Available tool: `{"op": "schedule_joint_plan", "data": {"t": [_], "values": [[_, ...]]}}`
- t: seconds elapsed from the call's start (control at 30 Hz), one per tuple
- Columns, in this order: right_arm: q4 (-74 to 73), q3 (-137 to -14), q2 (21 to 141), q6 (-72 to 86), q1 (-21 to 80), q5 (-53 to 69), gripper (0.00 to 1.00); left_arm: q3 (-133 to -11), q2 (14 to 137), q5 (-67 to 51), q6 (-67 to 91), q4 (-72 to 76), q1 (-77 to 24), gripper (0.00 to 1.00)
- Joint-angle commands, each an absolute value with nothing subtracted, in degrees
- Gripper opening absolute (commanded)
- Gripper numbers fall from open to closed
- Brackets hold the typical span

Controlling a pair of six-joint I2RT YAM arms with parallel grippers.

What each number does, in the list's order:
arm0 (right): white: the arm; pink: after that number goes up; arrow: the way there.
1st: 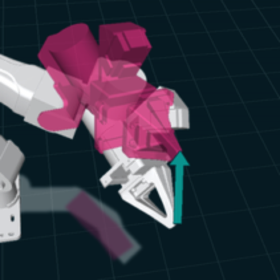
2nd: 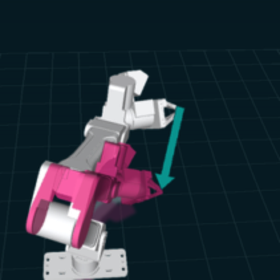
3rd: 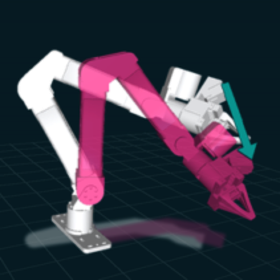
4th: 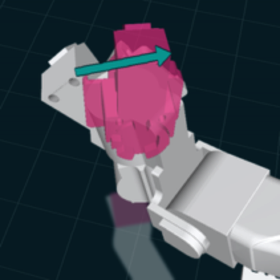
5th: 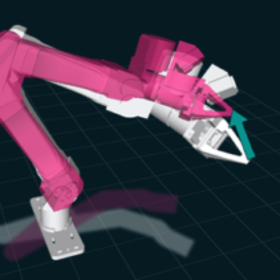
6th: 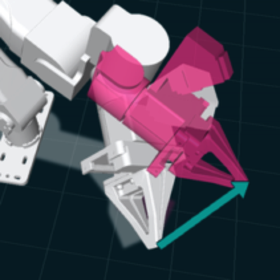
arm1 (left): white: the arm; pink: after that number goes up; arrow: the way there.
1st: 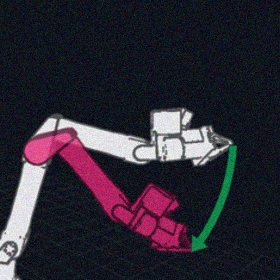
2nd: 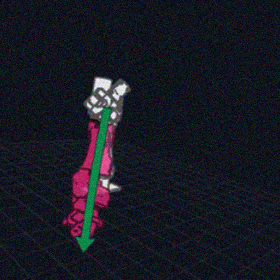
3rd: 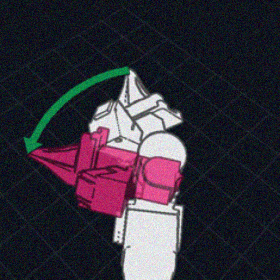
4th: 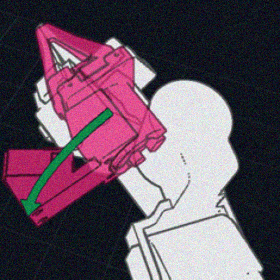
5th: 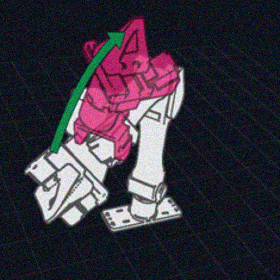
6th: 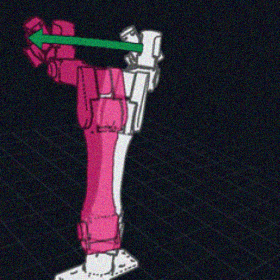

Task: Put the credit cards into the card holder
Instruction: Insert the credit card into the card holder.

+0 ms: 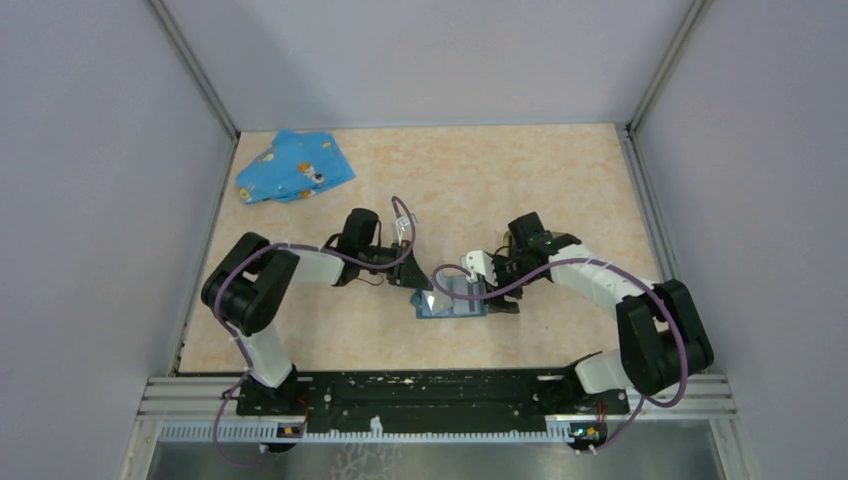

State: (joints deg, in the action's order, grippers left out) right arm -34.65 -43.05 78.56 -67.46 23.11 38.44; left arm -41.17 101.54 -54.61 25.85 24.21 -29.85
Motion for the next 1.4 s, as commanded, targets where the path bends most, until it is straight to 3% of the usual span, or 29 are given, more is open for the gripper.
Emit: {"op": "schedule_joint_plan", "data": {"t": [0.0, 0.27, 1.37], "values": [[-32.1, -43.2, 80.0, -66.1, 25.4, 37.2, 0.72, -43.6, 104.3, -56.8, 26.2, 24.4, -29.5, 0.0], [-30.5, -43.7, 82.2, -63.5, 27.2, 33.5, 0.63, -44.7, 107.2, -56.6, 28.1, 25.0, -29.5, 0.0], [-30.2, -45.1, 86.1, -60.6, 29.9, 29.9, 0.54, -47.5, 112.5, -52.7, 32.2, 20.5, -30.3, 0.0]]}}
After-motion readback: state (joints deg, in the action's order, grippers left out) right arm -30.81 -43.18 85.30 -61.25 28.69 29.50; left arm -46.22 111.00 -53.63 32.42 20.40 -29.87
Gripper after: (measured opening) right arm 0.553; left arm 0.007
